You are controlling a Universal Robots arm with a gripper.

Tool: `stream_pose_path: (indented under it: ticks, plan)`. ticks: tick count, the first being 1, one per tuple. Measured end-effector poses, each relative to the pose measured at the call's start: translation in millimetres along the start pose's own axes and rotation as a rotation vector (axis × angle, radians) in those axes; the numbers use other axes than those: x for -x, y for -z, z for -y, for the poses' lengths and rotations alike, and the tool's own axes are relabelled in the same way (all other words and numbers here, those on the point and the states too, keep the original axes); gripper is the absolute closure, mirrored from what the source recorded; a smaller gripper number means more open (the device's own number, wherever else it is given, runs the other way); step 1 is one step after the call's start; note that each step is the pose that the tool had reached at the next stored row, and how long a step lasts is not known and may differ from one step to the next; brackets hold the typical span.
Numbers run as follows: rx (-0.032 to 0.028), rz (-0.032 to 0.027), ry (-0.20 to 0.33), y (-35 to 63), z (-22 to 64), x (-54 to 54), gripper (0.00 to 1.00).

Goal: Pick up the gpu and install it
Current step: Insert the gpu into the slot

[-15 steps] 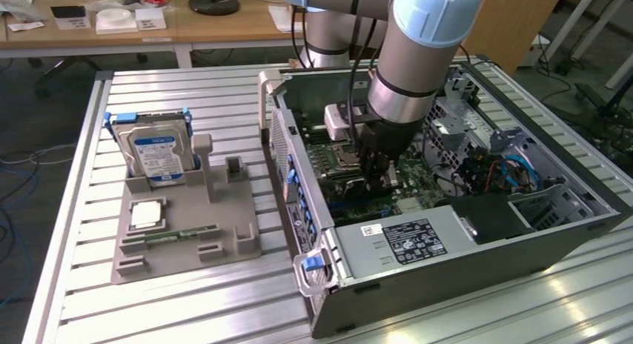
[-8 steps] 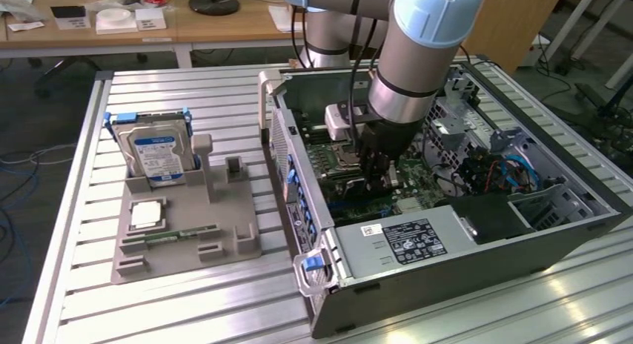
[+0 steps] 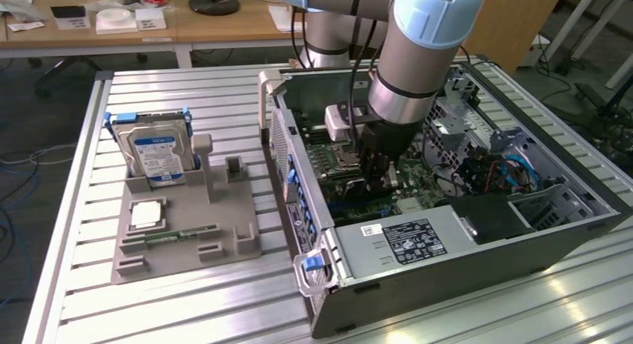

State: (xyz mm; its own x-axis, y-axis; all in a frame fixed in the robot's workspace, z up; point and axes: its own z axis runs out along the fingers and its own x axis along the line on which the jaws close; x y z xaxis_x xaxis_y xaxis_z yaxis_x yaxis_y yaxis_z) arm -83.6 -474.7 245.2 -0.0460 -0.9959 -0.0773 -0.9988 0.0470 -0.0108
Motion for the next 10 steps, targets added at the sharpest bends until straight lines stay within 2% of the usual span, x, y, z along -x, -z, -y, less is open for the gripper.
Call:
stream_pose_path:
  ticks: [10]
  plan:
    - [0.0001, -0.0004, 0.000, -2.5, -0.1, -0.2, 0.73]
